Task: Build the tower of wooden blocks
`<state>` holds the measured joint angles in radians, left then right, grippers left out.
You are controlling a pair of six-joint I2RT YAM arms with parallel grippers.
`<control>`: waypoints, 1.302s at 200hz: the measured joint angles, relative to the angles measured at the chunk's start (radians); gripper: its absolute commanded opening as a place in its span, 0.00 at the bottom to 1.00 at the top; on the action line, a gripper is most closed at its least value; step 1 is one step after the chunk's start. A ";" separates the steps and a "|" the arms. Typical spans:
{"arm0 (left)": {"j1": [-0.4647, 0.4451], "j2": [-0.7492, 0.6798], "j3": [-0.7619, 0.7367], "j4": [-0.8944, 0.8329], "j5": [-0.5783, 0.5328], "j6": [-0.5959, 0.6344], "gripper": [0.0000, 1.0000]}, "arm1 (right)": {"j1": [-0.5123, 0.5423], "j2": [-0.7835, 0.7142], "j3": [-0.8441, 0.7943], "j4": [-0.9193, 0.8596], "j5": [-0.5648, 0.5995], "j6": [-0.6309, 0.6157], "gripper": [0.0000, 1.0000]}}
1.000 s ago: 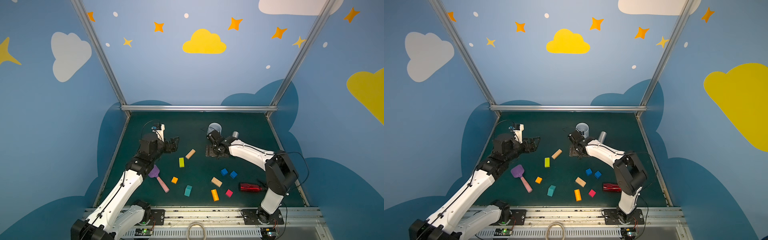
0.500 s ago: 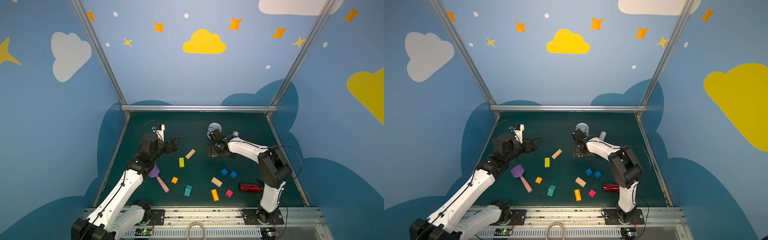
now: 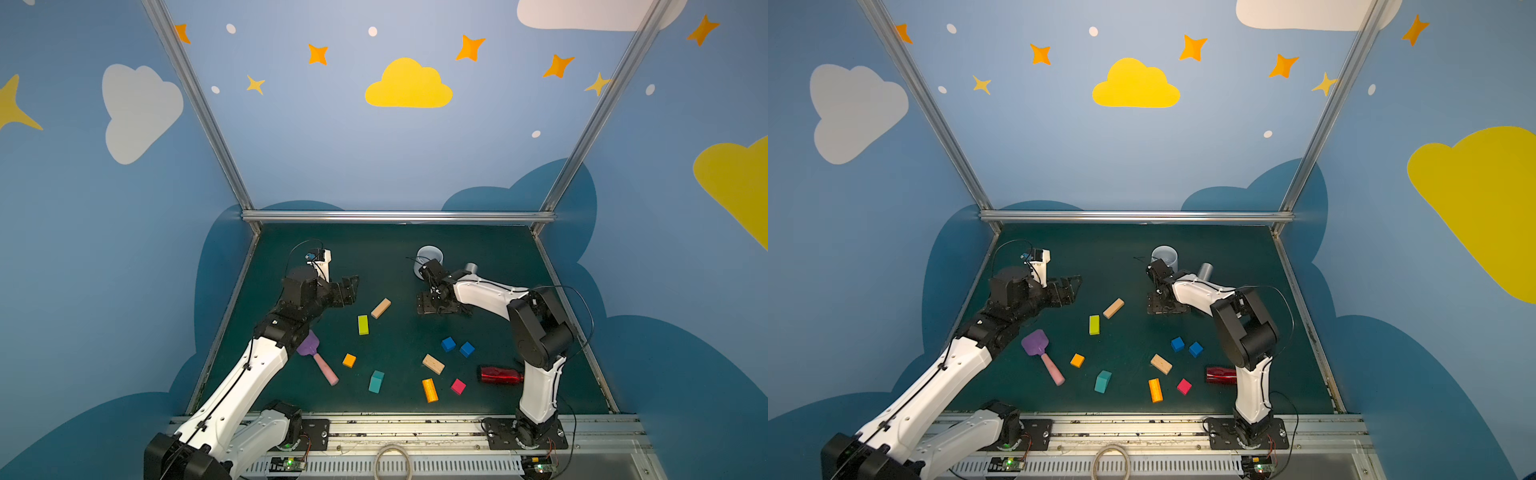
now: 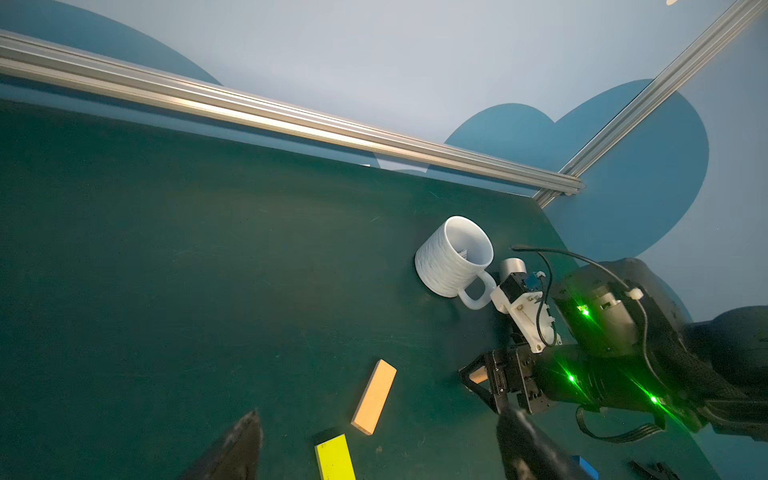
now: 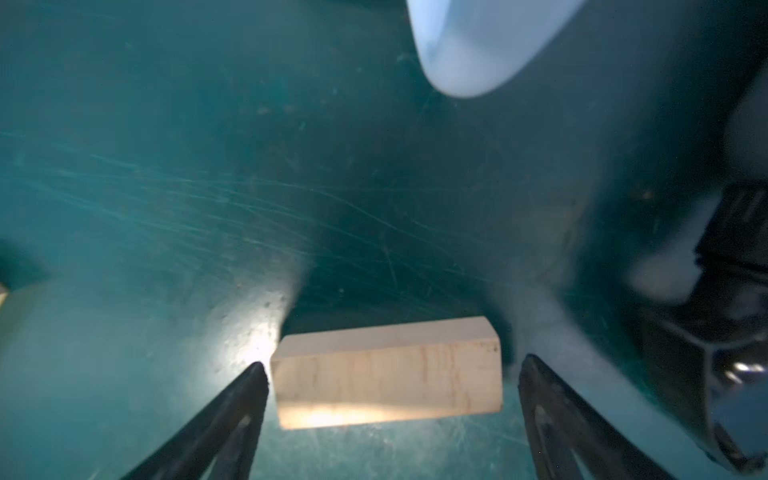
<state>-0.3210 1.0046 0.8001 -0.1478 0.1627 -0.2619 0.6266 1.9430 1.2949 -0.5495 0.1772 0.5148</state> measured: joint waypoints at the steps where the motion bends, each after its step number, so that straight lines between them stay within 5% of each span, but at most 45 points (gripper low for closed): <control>1: 0.000 0.000 0.000 0.000 0.000 0.000 0.88 | 0.000 0.000 0.000 0.000 0.000 0.000 0.91; 116: -0.001 0.007 0.000 -0.008 -0.005 0.000 0.88 | 0.017 0.029 0.050 -0.011 0.003 0.000 0.66; 260: -0.008 -0.007 0.000 -0.014 -0.014 0.003 0.88 | 0.065 0.119 0.214 -0.109 -0.012 0.074 0.67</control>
<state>-0.3286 0.9974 0.8001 -0.1616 0.1482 -0.2588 0.6914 2.0617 1.5089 -0.6590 0.1654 0.5888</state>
